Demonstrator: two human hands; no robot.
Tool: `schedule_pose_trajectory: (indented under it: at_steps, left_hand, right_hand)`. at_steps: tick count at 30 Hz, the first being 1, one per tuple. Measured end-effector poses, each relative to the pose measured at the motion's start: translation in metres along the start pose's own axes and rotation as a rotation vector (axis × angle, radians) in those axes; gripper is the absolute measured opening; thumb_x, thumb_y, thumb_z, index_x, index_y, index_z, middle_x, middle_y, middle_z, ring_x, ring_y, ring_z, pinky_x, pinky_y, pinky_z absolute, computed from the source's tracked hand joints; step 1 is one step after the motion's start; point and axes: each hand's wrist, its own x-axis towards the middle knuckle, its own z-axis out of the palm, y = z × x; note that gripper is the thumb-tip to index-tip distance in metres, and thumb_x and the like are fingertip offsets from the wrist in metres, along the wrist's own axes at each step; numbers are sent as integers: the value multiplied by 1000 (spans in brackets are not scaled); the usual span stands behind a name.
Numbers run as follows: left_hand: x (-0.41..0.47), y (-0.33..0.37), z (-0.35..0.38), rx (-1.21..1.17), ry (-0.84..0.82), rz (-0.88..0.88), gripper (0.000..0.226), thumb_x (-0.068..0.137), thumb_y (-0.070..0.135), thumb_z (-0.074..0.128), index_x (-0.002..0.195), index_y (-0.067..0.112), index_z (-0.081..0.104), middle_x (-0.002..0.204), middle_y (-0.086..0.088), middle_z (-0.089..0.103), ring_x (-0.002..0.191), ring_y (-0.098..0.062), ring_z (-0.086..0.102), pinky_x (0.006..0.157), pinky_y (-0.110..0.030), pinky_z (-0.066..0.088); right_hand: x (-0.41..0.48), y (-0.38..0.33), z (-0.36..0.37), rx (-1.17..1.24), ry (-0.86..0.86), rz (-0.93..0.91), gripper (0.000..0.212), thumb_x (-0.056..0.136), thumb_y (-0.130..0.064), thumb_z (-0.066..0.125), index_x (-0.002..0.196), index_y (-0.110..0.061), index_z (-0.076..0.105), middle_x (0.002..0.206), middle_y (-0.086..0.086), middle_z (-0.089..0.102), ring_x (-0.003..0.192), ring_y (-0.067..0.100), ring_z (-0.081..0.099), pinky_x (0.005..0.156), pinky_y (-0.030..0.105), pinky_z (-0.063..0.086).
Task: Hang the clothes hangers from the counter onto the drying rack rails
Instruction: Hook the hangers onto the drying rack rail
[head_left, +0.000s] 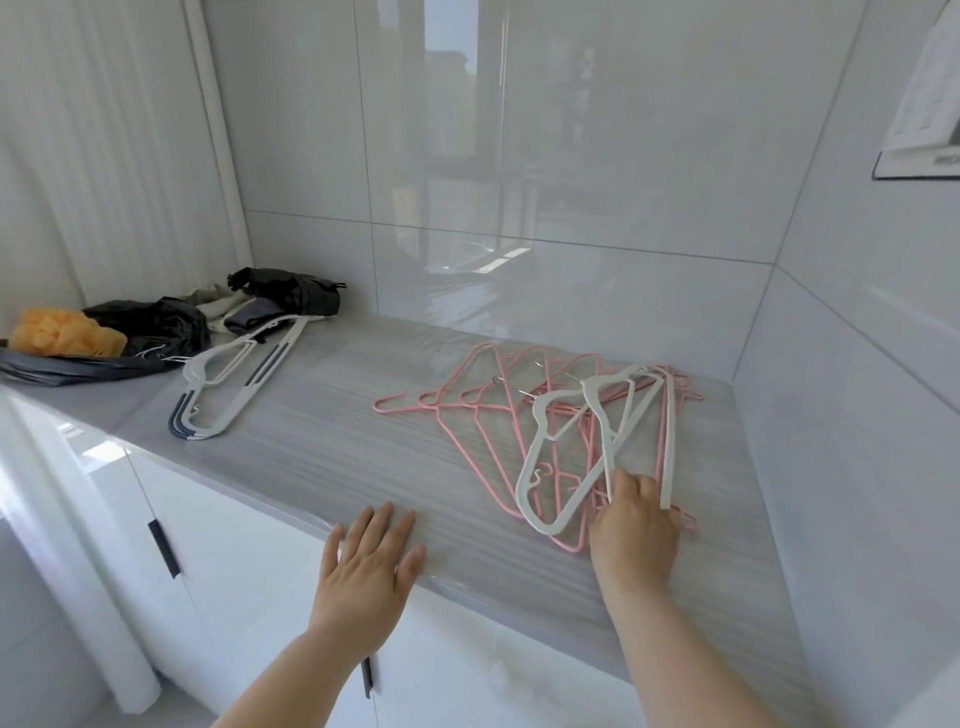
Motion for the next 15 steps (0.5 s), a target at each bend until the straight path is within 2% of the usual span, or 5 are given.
schedule_pose_trajectory:
  at_steps: [2, 6, 9, 13, 15]
  left_hand:
    - [0, 1, -1, 19, -16, 6, 134, 25, 77, -41, 145, 36, 3, 155, 12, -5, 143, -7, -9, 114, -29, -9]
    - [-3, 5, -8, 18, -58, 18, 66, 85, 60, -3, 145, 34, 3, 156, 9, -4, 143, -9, -8, 115, -30, -6]
    - [-3, 7, -17, 32, -122, 14, 49, 98, 43, 16, 146, 31, 8, 156, 7, 0, 144, -11, -4, 116, -32, -4]
    - [-1, 20, -39, -99, -71, -25, 43, 99, 39, 25, 140, 28, 30, 152, 8, 23, 140, -9, 19, 116, -34, 1]
    - [-2, 35, -58, -259, -7, 21, 41, 98, 36, 32, 137, 23, 38, 147, 4, 34, 135, -12, 31, 113, -30, 12]
  right_hand:
    - [-2, 0, -2, 46, 64, -22, 33, 62, 17, 65, 93, 6, 67, 87, 24, 64, 72, 41, 63, 67, 43, 46]
    - [-4, 7, -14, 37, 40, 54, 46, 84, 3, 51, 128, -10, 52, 126, 9, 53, 103, 33, 56, 88, 37, 33]
    - [-11, 5, -25, 141, 144, 81, 49, 82, 7, 49, 128, -8, 52, 126, 9, 54, 100, 34, 56, 87, 37, 32]
    - [-20, -8, -33, 265, 346, -70, 48, 61, 21, 49, 100, -1, 68, 93, 15, 68, 62, 34, 62, 63, 38, 44]
    - [-25, -12, -35, 259, 437, -191, 44, 51, 12, 46, 85, -2, 70, 75, 10, 67, 46, 28, 60, 50, 33, 46]
